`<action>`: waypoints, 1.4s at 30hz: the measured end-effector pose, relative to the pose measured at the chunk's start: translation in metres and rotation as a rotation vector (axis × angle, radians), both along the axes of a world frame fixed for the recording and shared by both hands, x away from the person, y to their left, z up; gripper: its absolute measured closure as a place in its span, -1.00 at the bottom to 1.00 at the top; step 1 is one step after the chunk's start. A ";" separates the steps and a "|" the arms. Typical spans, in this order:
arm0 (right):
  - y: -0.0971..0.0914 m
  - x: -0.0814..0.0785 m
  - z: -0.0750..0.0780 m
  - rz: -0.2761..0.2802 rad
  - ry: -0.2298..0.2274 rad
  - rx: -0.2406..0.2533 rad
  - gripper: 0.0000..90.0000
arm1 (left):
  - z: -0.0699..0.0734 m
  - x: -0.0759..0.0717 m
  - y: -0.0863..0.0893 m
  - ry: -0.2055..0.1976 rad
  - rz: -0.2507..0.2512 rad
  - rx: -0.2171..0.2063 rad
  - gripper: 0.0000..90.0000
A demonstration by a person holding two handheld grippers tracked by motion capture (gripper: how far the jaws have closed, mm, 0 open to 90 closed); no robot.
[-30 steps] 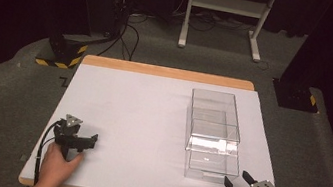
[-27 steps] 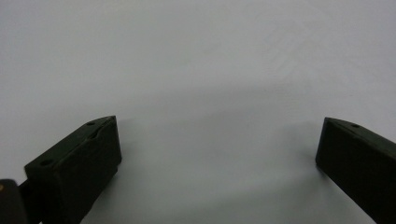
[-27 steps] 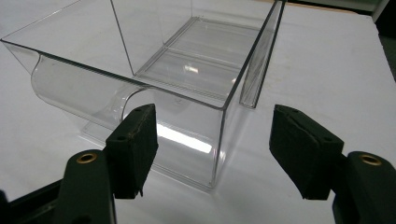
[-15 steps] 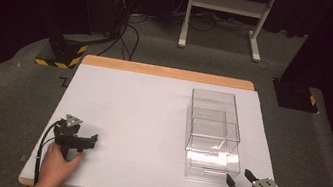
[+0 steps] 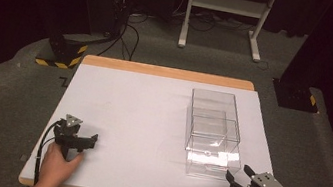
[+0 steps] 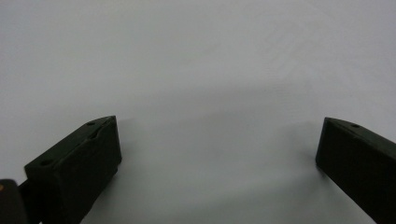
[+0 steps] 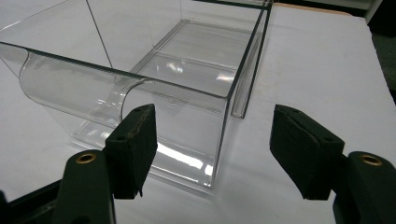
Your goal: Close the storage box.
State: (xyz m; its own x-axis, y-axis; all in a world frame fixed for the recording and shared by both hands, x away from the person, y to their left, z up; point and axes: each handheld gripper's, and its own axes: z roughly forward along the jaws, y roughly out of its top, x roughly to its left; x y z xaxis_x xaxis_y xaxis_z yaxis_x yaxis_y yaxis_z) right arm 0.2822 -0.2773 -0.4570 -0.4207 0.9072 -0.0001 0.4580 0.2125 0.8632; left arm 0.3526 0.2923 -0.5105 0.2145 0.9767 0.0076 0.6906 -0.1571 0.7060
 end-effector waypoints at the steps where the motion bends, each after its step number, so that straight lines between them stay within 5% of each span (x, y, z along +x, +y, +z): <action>1: 0.000 0.000 0.000 0.000 0.000 0.000 -0.28 | 0.000 0.000 0.000 0.000 0.000 0.000 -0.99; 14: 0.005 0.009 0.005 0.017 0.001 0.002 -0.15 | 0.000 0.000 0.000 0.000 0.001 -0.001 -0.99; 42: 0.008 0.036 0.004 -0.002 0.011 0.004 -0.19 | 0.000 0.000 0.000 0.000 0.000 0.000 -0.99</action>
